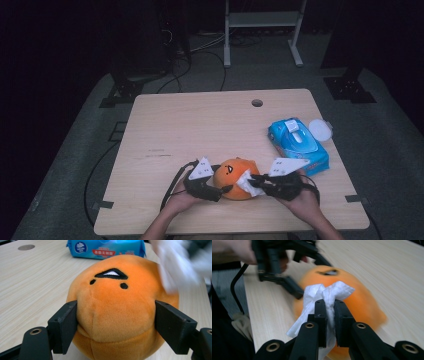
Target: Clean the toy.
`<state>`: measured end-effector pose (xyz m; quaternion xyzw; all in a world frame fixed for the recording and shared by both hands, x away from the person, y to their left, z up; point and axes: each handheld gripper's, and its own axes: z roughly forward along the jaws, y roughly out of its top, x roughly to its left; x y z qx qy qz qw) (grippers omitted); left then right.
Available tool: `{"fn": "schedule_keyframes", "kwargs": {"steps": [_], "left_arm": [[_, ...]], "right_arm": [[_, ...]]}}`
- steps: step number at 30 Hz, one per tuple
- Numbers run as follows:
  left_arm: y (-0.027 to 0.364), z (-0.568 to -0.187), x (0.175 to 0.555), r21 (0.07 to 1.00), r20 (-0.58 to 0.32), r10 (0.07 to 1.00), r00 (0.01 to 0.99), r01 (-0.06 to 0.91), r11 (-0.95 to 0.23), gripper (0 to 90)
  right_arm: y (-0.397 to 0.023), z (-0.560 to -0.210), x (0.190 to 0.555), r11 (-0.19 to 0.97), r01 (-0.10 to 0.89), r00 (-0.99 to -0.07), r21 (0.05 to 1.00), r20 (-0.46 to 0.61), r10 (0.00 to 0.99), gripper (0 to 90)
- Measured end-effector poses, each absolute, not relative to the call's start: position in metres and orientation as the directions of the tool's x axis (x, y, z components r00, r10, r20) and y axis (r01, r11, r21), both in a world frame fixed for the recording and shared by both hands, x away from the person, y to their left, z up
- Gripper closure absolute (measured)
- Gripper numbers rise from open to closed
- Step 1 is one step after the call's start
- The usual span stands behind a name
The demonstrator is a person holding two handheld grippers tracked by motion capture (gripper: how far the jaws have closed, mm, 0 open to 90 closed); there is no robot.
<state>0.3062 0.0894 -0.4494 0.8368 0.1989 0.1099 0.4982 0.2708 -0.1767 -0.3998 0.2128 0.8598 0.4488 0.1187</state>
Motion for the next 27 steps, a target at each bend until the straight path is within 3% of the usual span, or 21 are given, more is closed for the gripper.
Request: {"fn": "schedule_keyframes", "kwargs": {"steps": [5, 12, 14, 18, 22, 27], "left_arm": [[0.089, -0.451, 0.308, 0.880, -0.032, 0.456, 0.889, 0.242, -0.409, 22.5], [0.094, -0.453, 0.311, 0.880, -0.045, 0.446, 0.894, 0.247, -0.405, 22.5], [0.095, -0.454, 0.311, 0.882, -0.048, 0.446, 0.894, 0.247, -0.400, 22.3], [0.093, -0.454, 0.311, 0.882, -0.045, 0.452, 0.891, 0.247, -0.400, 21.8], [0.093, -0.454, 0.311, 0.883, -0.049, 0.458, 0.887, 0.253, -0.395, 21.2], [0.094, -0.455, 0.313, 0.887, -0.072, 0.461, 0.885, 0.269, -0.376, 21.0]], "right_arm": [[-0.161, -0.403, 0.270, 0.578, 0.206, -0.874, 0.790, -0.118, 0.472, 80.9], [-0.198, -0.407, 0.280, 0.540, 0.274, -0.827, 0.795, -0.091, 0.554, 81.0], [-0.212, -0.410, 0.286, 0.497, 0.326, -0.812, 0.804, -0.032, 0.583, 80.9], [-0.203, -0.408, 0.284, 0.497, 0.309, -0.819, 0.811, -0.038, 0.573, 80.9], [-0.173, -0.404, 0.272, 0.537, 0.236, -0.864, 0.810, -0.078, 0.497, 80.7], [-0.184, -0.408, 0.278, 0.536, 0.257, -0.857, 0.804, -0.067, 0.511, 80.6]]}}
